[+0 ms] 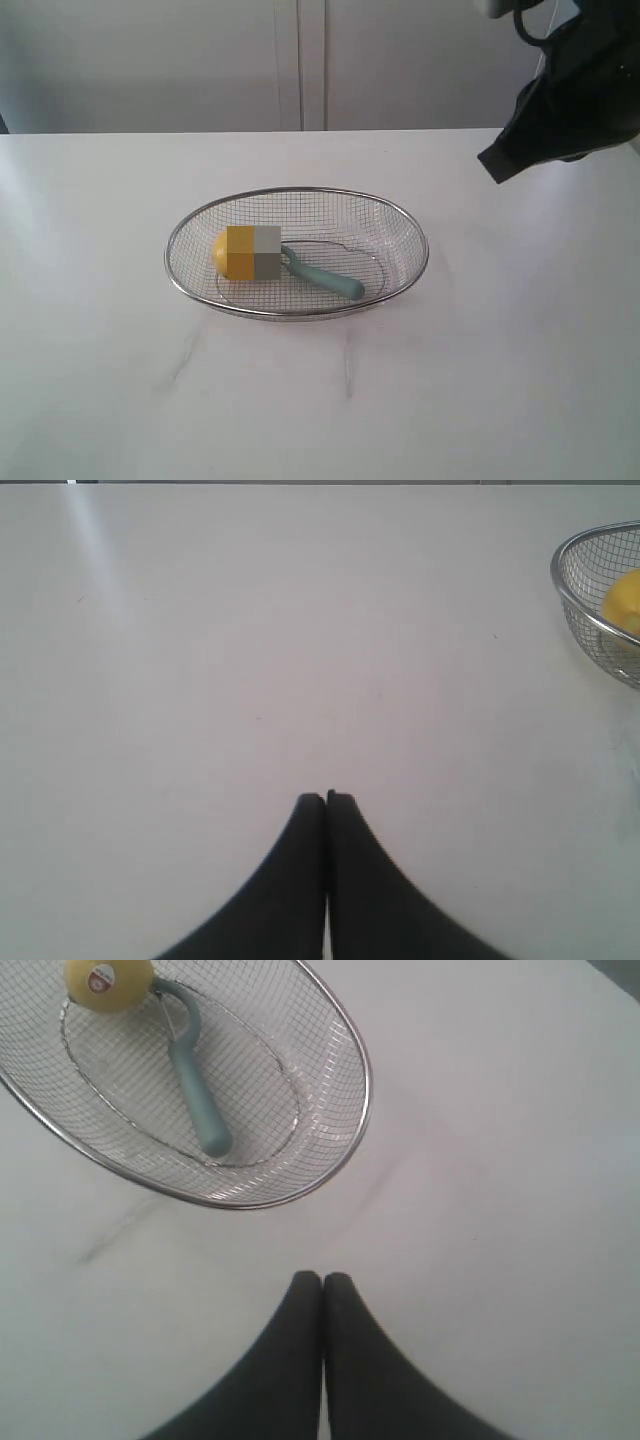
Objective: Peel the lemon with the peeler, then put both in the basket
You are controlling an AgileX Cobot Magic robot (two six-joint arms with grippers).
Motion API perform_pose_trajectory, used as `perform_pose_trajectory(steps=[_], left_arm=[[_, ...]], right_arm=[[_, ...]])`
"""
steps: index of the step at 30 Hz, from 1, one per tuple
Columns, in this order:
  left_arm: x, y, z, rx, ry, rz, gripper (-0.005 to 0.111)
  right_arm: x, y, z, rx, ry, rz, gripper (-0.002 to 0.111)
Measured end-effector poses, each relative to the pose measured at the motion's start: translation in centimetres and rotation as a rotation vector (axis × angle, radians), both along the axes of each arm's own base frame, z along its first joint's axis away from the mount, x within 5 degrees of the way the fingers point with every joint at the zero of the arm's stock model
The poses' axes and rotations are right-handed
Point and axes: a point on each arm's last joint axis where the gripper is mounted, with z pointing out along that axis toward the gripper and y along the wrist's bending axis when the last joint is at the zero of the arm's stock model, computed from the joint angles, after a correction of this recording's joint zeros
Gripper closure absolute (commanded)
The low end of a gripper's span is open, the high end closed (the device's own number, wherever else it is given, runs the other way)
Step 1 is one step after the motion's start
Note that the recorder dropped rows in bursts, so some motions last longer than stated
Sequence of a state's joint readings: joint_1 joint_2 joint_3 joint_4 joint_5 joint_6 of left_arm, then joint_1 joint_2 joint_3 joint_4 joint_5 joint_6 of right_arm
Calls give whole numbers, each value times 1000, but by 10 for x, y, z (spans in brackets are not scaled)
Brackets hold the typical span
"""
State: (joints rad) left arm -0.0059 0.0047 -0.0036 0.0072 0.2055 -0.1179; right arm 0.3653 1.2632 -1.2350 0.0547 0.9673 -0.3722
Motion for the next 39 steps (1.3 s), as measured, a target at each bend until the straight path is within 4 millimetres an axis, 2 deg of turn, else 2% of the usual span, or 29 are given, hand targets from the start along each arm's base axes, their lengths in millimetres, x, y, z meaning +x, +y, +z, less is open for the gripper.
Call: perform_pose_trajectory(steps=[7, 12, 13, 14, 17, 19, 23, 26, 36, 39], left_arm=[[0, 0, 0, 0, 0, 0, 107], [0, 0, 0, -2, 0, 1, 107], [0, 0, 0, -2, 0, 1, 107], [0, 0, 0, -2, 0, 1, 107], [0, 0, 0, -2, 0, 1, 107], [0, 0, 0, -2, 0, 1, 107], [0, 0, 0, -2, 0, 1, 107], [0, 0, 0, -2, 0, 1, 107], [0, 0, 0, -2, 0, 1, 107], [0, 0, 0, -2, 0, 1, 107]], right_arm=[[-21, -11, 23, -32, -121, 31, 108], [-65, -41, 64, 93, -310, -87, 108], [-86, -50, 77, 181, -356, -156, 108], [-98, -54, 83, 229, -380, -187, 108], [-129, -64, 94, 345, -450, -244, 108], [-148, -68, 95, 395, -485, -266, 108], [-178, -75, 82, 440, -522, -307, 108], [-185, -76, 63, 439, -507, -325, 108], [-146, -75, 3, 457, -525, -382, 108], [-141, -76, -18, 448, -496, -398, 108]])
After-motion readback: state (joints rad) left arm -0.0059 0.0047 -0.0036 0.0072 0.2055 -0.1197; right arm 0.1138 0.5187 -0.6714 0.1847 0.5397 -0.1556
